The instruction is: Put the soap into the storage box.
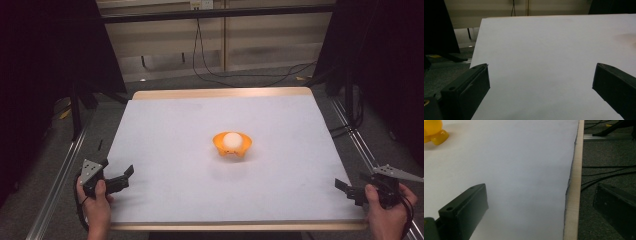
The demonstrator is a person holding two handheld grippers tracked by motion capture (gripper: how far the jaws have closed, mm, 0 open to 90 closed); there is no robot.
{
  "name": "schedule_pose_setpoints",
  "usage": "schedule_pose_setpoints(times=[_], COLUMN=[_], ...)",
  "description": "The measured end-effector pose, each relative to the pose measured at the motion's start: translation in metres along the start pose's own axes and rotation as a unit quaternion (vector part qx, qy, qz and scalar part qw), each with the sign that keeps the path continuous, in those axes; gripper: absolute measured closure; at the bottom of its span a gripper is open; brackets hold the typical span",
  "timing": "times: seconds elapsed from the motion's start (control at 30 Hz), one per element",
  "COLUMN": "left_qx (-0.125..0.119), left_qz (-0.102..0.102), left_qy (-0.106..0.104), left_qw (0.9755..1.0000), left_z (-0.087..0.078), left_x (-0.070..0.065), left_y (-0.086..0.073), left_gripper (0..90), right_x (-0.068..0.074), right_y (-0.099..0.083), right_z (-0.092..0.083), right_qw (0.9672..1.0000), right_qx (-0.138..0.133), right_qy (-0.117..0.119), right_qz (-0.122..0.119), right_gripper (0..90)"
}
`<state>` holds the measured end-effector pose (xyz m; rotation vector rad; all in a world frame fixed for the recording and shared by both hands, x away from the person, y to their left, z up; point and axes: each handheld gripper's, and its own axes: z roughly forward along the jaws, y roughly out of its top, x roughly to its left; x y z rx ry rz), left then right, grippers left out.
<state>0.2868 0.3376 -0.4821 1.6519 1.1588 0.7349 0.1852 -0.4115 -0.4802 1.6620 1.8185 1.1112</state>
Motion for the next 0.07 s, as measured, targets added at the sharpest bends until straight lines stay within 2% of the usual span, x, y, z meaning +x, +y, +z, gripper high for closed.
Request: schedule_pose_setpoints(times=[0.07], left_qx=[0.001], left_qz=[0.002], left_qy=[0.003], left_qw=[1.0], left_z=[0.0001], left_x=[-0.0004], left_y=[0.0001], left_gripper=[1.0], right_x=[0.0002], right_y=[-0.001], right_z=[-0.0006], right_qw=[1.0], right_qx=[0.001], right_qy=[0.001], right_qz=[0.002], right_gripper=[0.0])
